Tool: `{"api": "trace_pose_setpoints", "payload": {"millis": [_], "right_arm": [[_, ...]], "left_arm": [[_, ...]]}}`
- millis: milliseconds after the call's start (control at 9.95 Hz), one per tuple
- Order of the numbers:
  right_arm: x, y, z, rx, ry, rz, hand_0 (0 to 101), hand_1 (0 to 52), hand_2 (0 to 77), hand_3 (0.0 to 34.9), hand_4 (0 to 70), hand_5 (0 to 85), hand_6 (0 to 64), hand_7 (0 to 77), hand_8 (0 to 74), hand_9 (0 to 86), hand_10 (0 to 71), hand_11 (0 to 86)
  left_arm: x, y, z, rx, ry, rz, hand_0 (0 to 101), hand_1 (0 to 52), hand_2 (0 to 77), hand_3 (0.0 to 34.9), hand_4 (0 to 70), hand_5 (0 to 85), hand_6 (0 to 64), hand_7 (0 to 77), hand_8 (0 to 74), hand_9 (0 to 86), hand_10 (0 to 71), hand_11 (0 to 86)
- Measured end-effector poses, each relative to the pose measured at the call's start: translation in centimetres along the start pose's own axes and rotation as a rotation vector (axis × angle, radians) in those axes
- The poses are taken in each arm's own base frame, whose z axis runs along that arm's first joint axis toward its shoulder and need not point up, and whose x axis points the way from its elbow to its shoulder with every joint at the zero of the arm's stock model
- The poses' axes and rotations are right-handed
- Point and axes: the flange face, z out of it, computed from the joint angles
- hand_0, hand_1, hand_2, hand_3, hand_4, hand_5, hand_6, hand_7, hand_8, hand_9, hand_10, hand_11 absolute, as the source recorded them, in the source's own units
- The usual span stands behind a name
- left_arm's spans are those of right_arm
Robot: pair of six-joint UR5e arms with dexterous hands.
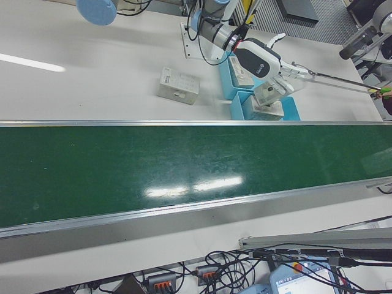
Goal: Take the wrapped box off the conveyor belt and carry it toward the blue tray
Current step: 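Raise the right hand and move it along the belt toward the incoming boxes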
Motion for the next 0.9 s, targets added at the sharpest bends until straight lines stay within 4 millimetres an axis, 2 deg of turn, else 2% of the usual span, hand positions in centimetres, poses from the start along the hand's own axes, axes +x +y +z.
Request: {"api": "trace_pose_setpoints", "payload": {"millis": [201,302,402,704,905], "right_arm": [[-1.9,-0.4,-0.5,-0.005,-0.017,-0.01,46,13.1,16.4,16.8,4.4,9.8,5.5,8.2,0.0,1.1,3.3,4.9],[-4.4,-0.9,-0.8,-0.006,-0.04,-0.03,46,13.1,16.4,16.0,4.4,11.5,6.0,9.3,0.0,1.1,3.3,6.0],[-7.8,-1.6,-1.2,-0.004,-0.065,-0.064,46,13.1,16.4,14.7,4.4,12.0,6.0,9.8,0.0,1.1,2.7,6.0],[-21.1,-3.4,-2.2,0.055,-0.131,-0.215,46,13.1,16.4,14.1,4.4,10.9,6.0,9.8,0.0,1.1,0.5,4.4],[-28.9,-6.2,-4.4,0.15,-0.177,-0.267,46,14.2,14.2,14.1,4.4,11.5,6.0,7.6,0.5,1.1,1.1,4.4]], "left_arm": [[0.0,0.0,0.0,0.0,0.0,0.0,0,0.0,1.1,0.0,0.0,1.1,0.0,0.0,0.0,0.0,0.0,0.0],[0.0,0.0,0.0,0.0,0.0,0.0,0,0.0,0.5,0.0,0.0,1.1,0.0,0.0,0.0,0.0,0.0,0.0],[0.0,0.0,0.0,0.0,0.0,0.0,0,0.0,0.5,0.0,0.0,1.1,0.0,0.0,0.0,0.0,0.0,0.0],[0.0,0.0,0.0,0.0,0.0,0.0,0,0.0,1.1,0.0,0.0,1.1,0.0,0.0,0.0,0.0,0.0,0.0],[0.0,0.0,0.0,0.0,0.0,0.0,0,0.0,0.5,0.0,0.0,1.1,0.0,0.0,0.0,0.0,0.0,0.0]]}}
